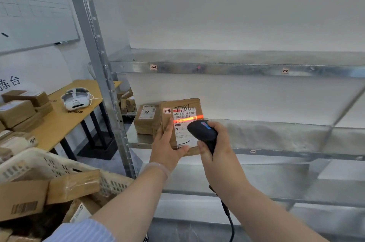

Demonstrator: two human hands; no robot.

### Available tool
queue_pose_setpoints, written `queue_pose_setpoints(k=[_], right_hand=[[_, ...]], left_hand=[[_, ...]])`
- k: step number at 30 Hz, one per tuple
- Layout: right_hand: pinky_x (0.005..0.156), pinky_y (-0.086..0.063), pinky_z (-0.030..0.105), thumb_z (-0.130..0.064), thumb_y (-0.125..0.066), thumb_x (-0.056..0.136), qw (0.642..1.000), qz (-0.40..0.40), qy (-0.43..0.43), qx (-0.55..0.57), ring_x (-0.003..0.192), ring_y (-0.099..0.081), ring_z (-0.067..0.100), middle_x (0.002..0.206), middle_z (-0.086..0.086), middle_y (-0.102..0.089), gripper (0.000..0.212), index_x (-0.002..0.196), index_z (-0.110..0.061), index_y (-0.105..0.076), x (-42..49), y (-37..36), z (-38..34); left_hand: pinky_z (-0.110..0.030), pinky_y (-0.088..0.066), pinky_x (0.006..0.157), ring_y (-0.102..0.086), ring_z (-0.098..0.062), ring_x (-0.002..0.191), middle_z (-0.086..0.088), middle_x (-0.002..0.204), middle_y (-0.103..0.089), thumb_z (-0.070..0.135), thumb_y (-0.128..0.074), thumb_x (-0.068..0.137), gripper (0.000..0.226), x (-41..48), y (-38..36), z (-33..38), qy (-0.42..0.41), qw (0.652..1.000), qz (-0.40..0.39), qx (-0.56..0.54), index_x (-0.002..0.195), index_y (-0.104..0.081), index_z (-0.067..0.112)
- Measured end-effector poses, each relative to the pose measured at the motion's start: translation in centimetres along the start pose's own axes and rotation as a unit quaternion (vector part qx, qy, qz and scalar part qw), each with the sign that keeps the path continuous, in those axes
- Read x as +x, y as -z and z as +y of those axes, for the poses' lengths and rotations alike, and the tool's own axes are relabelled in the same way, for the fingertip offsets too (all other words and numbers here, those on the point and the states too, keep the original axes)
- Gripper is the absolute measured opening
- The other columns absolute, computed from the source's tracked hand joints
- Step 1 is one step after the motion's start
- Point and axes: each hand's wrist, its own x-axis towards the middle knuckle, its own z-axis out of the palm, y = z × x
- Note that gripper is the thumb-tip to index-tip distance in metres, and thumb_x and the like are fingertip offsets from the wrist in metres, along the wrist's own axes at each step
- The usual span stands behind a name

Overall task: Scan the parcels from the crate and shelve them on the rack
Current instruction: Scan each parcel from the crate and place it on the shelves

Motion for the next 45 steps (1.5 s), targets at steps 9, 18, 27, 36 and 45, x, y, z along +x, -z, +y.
queue_pose_setpoints(k=[9, 18, 27, 36, 45], right_hand=[[0.062, -0.043, 0.020, -0.030, -0.054, 0.097, 1.000, 0.024, -0.014, -0.005, 0.086, -0.059, -0.005, 0.106, -0.034, -0.055, 0.048, 0.117, -0.064, -0.026, 0.8, -0.8, -0.3], [0.068, -0.045, 0.016, -0.031, -0.054, 0.098, 0.998, 0.053, -0.020, -0.004, 0.096, -0.057, -0.005, 0.117, -0.030, -0.053, 0.049, 0.116, -0.067, -0.026, 2.1, -2.0, 0.2], [0.057, -0.046, 0.026, -0.035, -0.052, 0.098, 0.985, 0.131, -0.114, -0.019, 0.085, -0.058, 0.001, 0.105, -0.030, -0.053, 0.043, 0.113, -0.066, -0.026, 4.8, -2.6, 4.1], [0.042, -0.047, 0.028, -0.039, -0.049, 0.098, 0.968, 0.172, -0.176, -0.054, 0.070, -0.061, 0.008, 0.100, -0.023, -0.059, 0.041, 0.121, -0.063, -0.026, 7.1, -2.0, 7.9], [0.053, -0.046, 0.029, -0.034, -0.049, 0.100, 0.970, 0.077, -0.220, -0.075, 0.068, -0.063, 0.020, 0.103, -0.003, -0.064, 0.043, 0.135, -0.045, -0.025, 12.2, 0.7, 15.0]], left_hand=[[-0.047, -0.025, 0.122, -0.015, -0.021, 0.150, 0.010, 0.162, -0.012, 0.034, -0.077, 0.084, 0.105, 1.7, -0.3, -1.0, -0.004, 1.000, -0.018, -0.004, 0.147, 0.004, 0.057], [-0.037, -0.024, 0.121, -0.020, -0.019, 0.148, 0.005, 0.163, -0.018, 0.035, -0.081, 0.080, 0.106, 3.8, -1.4, -2.0, -0.007, 0.999, -0.042, -0.020, 0.153, -0.006, 0.048], [-0.040, -0.027, 0.121, -0.027, -0.017, 0.146, 0.008, 0.160, -0.025, 0.036, -0.083, 0.078, 0.106, 6.9, -2.8, -2.3, 0.014, 0.986, -0.155, -0.067, 0.156, -0.012, 0.045], [-0.040, -0.030, 0.119, -0.034, -0.018, 0.143, 0.010, 0.159, -0.027, 0.034, -0.082, 0.079, 0.104, 9.2, -6.2, -2.2, 0.027, 0.976, -0.207, -0.053, 0.157, -0.014, 0.042], [-0.032, -0.033, 0.114, -0.044, -0.019, 0.137, 0.006, 0.150, -0.046, 0.025, -0.077, 0.086, 0.099, 13.1, -10.7, -1.3, 0.147, 0.957, -0.236, -0.078, 0.159, -0.010, 0.034]])
